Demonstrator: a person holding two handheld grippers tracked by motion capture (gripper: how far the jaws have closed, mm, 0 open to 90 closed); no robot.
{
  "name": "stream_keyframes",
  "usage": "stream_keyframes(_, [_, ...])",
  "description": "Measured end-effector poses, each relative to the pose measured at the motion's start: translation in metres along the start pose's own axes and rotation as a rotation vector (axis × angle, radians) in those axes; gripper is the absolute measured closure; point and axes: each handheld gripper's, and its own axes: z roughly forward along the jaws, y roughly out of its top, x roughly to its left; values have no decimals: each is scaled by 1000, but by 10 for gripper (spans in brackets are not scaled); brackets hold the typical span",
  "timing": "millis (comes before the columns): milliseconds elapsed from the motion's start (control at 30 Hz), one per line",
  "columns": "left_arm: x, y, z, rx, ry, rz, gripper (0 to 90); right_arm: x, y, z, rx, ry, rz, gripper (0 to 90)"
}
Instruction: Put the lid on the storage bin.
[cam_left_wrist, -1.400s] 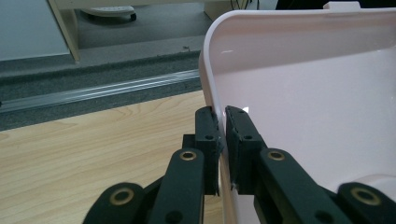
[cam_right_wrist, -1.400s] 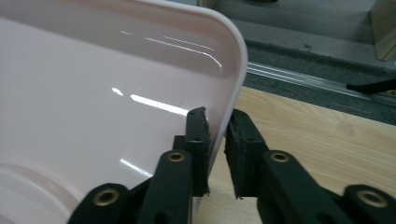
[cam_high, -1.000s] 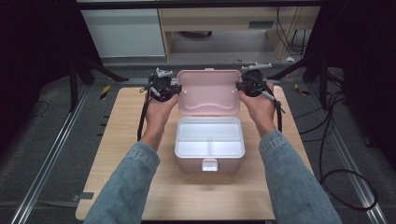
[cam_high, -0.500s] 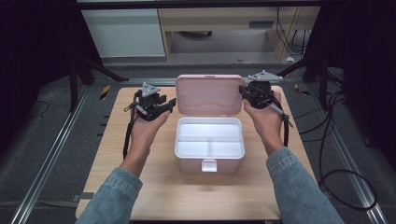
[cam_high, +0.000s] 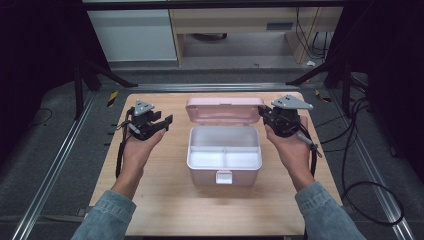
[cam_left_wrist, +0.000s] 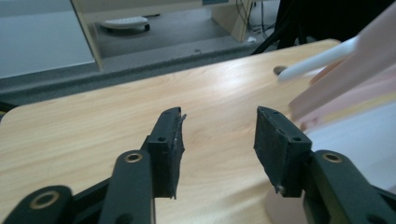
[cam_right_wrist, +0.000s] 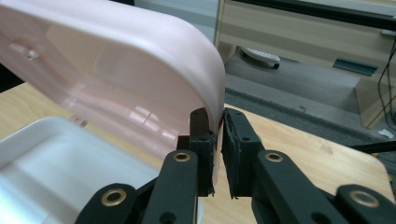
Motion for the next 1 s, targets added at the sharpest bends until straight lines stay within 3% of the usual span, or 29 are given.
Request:
stream_keyframes(200, [5,-16,-2,36,3,6,450,6,-18,-15,12,41,22,795])
stream_keyframes(367, [9,-28,-3,64,-5,-1,405,9,-30,-26,16,91,75,745])
stream_keyframes(633, [12,-44,2,103,-6,-4,348,12,-49,-37,63,116,88,646])
stream_keyframes(767, [14,-48,4,115,-1,-9,306,7,-62,-44,90,104,103,523])
stream_keyframes(867, [16,-51,5,122,3,-14,270,1,-75,-52,118,55,81,468])
stream_keyframes(1000, [19,-55,8,139,10,-16,218,-15,-86,-58,121,-15,93,364])
